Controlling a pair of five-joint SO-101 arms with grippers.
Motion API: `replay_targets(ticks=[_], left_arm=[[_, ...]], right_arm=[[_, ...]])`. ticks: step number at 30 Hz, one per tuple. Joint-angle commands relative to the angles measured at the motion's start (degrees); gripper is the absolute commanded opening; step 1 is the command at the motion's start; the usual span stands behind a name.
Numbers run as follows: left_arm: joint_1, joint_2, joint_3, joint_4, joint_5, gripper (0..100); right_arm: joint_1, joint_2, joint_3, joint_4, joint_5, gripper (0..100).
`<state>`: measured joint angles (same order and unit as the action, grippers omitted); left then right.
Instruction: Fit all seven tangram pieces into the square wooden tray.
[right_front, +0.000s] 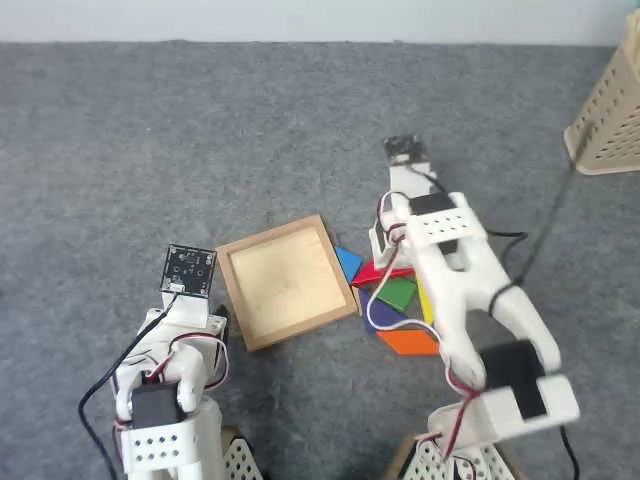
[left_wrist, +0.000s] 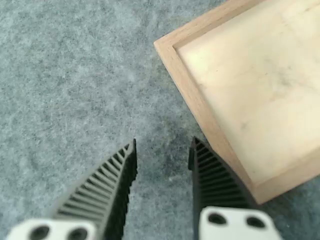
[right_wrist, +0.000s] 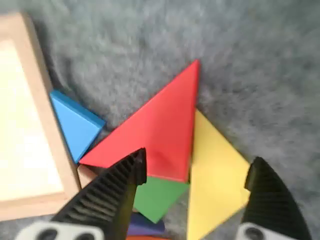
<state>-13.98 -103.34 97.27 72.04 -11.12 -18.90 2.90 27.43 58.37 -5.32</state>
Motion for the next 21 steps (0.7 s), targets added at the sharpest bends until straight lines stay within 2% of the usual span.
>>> replay_targets(ticks=[1,6,13,21], left_arm=[[0.00,-0.35,-0.66,0.26,-0.26,17],[0.00,-0.35,-0.66,0.26,-0.26,17],[0.00,-0.35,-0.66,0.26,-0.26,17],[0.00,-0.35,-0.66,0.26,-0.26,17]], right_arm=[[-0.40,3.47,-4.84,-1.01,-0.97,31.9],[-1.54,8.66,-7.30,-1.01,-1.05,31.4],[-1.01,11.74,-11.78,-1.01,-1.05,15.8],[5.05,19.56,-21.98,-0.84,-2.46,15.5]])
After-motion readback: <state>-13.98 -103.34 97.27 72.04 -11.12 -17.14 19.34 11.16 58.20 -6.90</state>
